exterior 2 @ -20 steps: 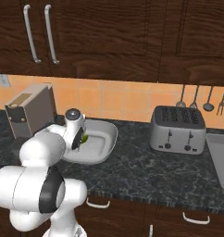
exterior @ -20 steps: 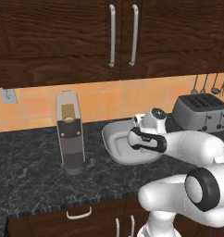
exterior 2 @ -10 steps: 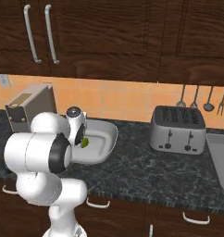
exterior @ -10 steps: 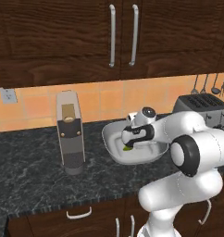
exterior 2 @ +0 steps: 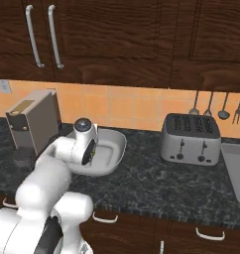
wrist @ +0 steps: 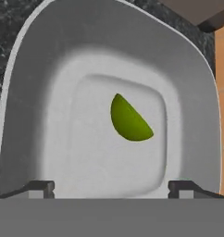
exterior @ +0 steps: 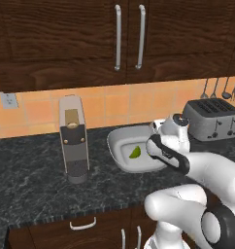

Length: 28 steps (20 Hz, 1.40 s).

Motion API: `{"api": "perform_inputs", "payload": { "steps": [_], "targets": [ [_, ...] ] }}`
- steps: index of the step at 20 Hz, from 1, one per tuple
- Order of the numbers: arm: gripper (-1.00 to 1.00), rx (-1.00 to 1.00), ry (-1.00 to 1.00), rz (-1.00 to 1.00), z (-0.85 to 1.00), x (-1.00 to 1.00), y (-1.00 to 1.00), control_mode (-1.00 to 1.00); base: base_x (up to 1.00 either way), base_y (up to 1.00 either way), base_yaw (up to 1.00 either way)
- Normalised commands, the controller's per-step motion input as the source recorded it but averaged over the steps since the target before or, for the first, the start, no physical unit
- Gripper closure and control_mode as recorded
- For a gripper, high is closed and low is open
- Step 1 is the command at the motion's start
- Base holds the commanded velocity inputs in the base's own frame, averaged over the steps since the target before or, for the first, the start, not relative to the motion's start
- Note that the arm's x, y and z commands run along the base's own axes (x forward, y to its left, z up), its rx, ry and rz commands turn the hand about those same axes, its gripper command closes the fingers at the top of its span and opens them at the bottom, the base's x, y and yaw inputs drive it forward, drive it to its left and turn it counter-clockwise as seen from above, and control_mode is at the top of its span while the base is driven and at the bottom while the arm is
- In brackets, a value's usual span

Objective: Place one lemon wedge and one chicken drumstick in each tupperware on the nearby counter, to pack two identical lunches.

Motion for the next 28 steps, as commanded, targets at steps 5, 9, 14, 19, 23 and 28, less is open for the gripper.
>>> {"api": "perform_inputs", "payload": {
  "steps": [5,9,14,19,23,28],
  "targets": [
    [-1.00,0.00,0.00,0.00,0.97,-0.86,-0.17,-1.00,0.00,0.00,0.00],
    [-1.00,-0.16,0.00,0.29,0.74,-0.63,0.07,-1.00,0.00,0.00,0.00],
    [-1.00,-0.29,0.00,0.59,0.61,-0.07,0.01,-1.00,0.00,0.00,0.00],
    [-1.00,-0.59,0.00,0.68,0.18,-0.34,-0.01,-1.00,0.00,0.00,0.00],
    [-1.00,-0.75,0.00,0.63,0.00,-0.53,-0.15,-1.00,0.00,0.00,0.00],
    [-1.00,-0.44,-0.14,0.67,0.00,-0.33,-0.35,-1.00,0.00,0.00,0.00]
  ]
}}
